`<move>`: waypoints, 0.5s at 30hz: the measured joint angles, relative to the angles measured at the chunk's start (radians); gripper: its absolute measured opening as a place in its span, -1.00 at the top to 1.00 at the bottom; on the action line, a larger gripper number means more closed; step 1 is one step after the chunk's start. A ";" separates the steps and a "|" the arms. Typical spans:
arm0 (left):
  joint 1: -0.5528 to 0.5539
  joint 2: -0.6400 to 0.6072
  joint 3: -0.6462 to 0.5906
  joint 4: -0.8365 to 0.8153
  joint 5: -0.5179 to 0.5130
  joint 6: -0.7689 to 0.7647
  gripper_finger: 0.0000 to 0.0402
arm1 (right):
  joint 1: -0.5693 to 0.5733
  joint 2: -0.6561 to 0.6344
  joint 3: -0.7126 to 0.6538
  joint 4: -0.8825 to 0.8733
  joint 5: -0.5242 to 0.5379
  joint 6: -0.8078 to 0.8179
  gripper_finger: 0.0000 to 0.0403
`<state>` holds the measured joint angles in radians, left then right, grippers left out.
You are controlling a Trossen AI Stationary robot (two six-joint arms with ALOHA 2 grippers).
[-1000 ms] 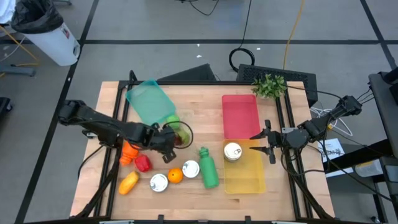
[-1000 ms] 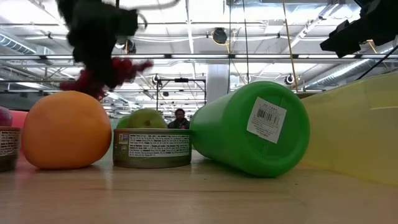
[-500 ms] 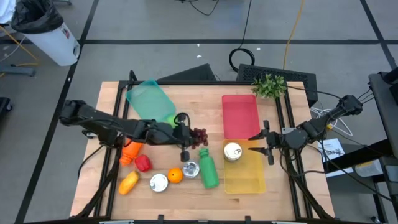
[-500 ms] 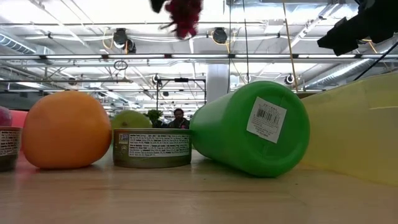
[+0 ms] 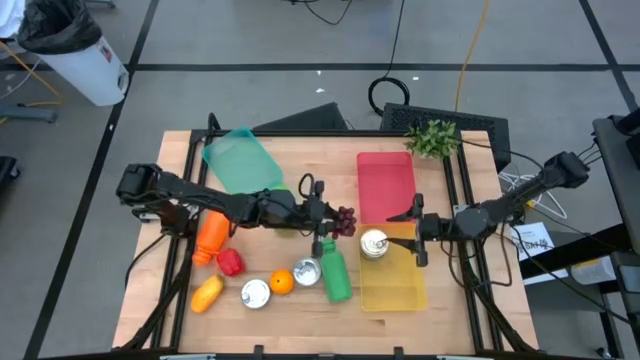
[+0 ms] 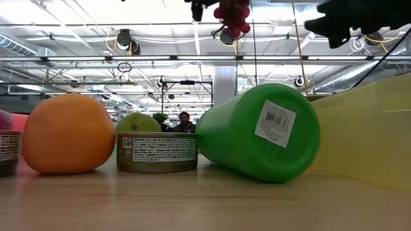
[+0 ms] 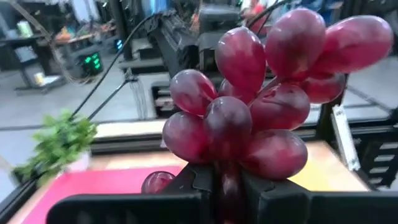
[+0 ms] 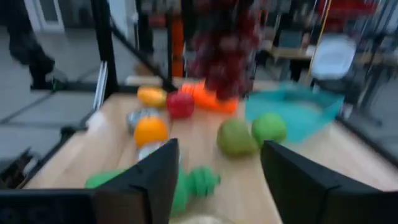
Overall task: Pick & Place Food Item
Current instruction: Put the purple grapes into the pink bin
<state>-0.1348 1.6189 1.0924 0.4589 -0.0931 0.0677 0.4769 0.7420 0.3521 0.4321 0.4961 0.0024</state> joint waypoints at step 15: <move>0.015 0.033 0.000 0.028 0.044 0.002 0.85 | -0.184 0.410 0.036 0.533 -0.161 -0.073 -0.84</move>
<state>-0.1196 1.6520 1.0920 0.4873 -0.0490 0.0692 0.2932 1.1523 0.3879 0.9651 0.3350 -0.0708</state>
